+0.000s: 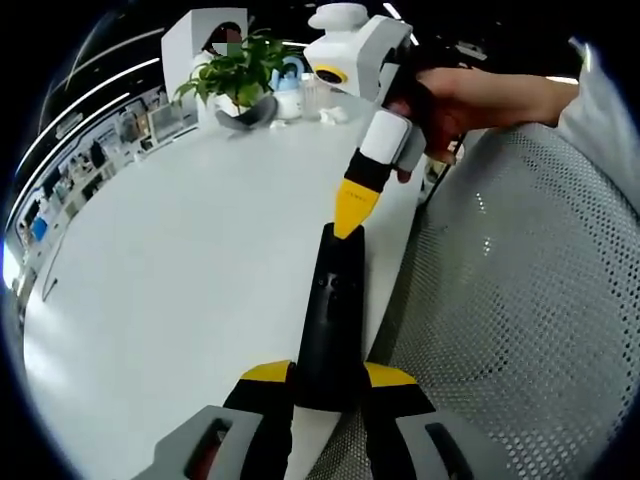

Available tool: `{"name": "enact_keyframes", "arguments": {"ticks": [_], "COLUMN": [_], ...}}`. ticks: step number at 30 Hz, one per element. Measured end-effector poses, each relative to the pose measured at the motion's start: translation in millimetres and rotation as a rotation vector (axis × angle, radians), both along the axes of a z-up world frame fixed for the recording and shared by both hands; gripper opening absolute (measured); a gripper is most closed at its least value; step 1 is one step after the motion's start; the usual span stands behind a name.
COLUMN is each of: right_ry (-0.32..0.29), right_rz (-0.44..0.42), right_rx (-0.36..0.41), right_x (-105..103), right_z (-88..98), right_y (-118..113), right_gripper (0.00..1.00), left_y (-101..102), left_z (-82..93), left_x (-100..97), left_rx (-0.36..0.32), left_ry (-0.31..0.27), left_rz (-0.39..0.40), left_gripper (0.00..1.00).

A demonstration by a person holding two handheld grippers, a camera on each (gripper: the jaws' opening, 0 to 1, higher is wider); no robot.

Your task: Press the specified remote control buttons in sequence, fully releasing each button before pressing the next.

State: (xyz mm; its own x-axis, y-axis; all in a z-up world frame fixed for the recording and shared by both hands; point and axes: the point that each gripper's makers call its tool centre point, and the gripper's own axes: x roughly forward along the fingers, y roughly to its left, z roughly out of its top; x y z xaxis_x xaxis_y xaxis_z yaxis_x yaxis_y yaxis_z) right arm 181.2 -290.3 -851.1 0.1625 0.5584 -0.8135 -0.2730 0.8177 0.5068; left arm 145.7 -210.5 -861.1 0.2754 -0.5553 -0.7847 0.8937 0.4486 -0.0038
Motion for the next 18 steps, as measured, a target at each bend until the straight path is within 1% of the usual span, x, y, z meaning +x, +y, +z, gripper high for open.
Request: {"name": "enact_keyframes", "arguments": {"ticks": [4, 8, 12, 15, 17, 18], "right_ry": [-0.002, -0.047, -0.079, -0.106, -0.101, -0.088], "right_rz": [0.003, 0.065, 0.089, 0.084, 0.072, 0.066], "right_rx": [-0.001, -0.041, -0.063, -0.038, -0.007, 0.005], "right_x": [-1, -1, 0, 4, 5, 4], "right_z": [0.9, 2.2, 3.1, 9.0, 11.5, 11.5], "right_y": [0, 2, 2, 3, 5, 6], "right_gripper": [0.0, 0.0, 0.0, 0.0, 0.0, 0.0], "left_y": [0, 0, 0, 0, 0, -1], "left_z": [0.0, 0.0, 0.0, 0.1, 0.1, 0.1], "left_x": [-0.1, -0.2, -0.1, 0.0, 0.0, 0.0], "left_rx": [0.001, 0.001, 0.001, 0.001, 0.001, 0.001], "left_ry": [-0.001, -0.001, -0.003, -0.004, -0.005, -0.005], "left_rz": [-0.001, -0.001, -0.003, -0.004, -0.006, -0.006], "left_gripper": [0.25, 0.25, 0.25, 0.25, 0.25, 0.25]}}
